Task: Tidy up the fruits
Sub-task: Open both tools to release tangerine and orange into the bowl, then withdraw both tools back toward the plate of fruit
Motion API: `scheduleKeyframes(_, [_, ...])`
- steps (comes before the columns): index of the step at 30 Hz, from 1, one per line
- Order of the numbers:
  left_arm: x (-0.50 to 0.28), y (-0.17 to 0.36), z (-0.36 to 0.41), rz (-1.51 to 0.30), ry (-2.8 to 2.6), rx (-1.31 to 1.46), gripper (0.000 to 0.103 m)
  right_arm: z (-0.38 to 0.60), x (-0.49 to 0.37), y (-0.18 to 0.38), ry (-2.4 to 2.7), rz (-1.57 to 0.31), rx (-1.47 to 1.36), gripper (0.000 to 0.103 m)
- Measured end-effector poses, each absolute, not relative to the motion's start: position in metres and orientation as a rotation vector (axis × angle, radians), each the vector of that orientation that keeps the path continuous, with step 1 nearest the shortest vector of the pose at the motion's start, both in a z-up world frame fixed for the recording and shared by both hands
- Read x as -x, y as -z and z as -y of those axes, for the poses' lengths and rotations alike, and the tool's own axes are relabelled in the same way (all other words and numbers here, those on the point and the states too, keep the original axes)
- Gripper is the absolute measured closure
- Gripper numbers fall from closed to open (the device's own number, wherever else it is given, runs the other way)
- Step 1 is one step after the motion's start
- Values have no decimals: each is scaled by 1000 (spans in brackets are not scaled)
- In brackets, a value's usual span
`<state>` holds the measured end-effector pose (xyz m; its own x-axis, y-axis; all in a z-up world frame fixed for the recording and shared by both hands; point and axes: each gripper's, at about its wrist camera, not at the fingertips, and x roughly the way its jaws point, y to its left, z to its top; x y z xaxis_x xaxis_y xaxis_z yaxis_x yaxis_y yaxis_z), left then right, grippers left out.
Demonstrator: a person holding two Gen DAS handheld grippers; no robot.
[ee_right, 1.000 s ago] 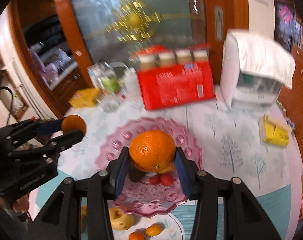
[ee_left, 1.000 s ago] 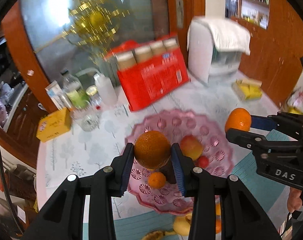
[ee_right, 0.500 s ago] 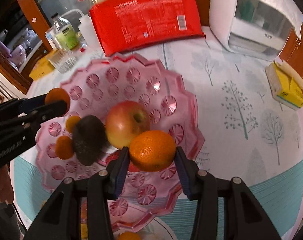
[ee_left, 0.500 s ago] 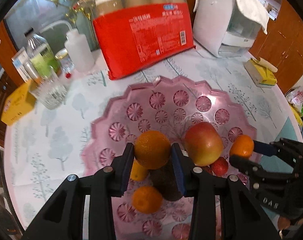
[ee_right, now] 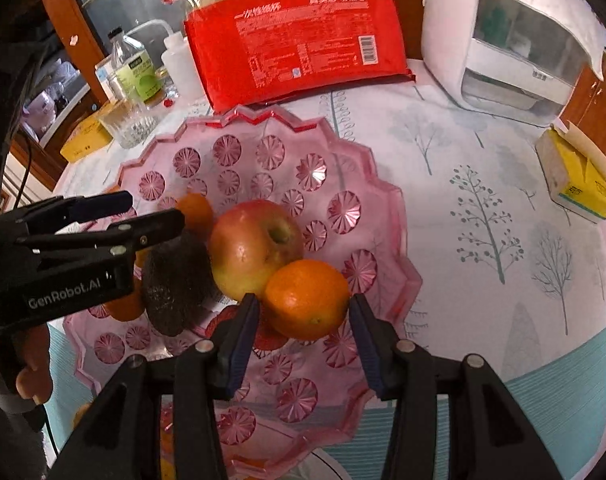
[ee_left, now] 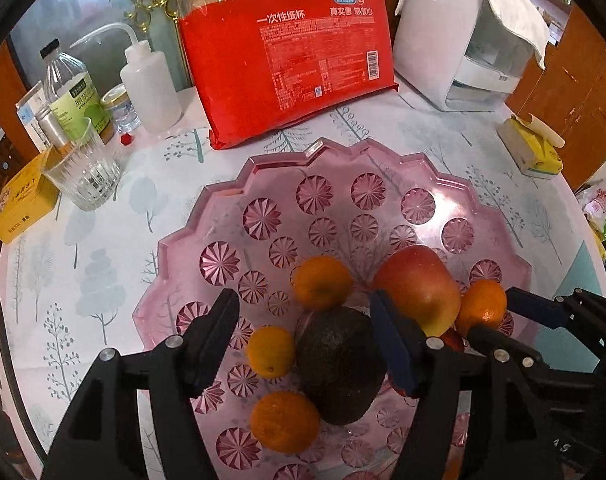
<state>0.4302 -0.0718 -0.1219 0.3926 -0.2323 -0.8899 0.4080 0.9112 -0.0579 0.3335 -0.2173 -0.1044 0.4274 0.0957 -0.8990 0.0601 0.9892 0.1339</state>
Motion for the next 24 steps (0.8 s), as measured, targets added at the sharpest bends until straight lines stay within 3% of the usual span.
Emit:
scheduleKeyframes(17, [-386, 64, 58, -1017, 390, -154, 21, 222, -310, 65, -28, -1050, -194, 55])
scheduleKeyframes(24, [-355, 31, 47, -977, 387, -123, 21, 221, -290, 35, -41, -1003, -211, 55])
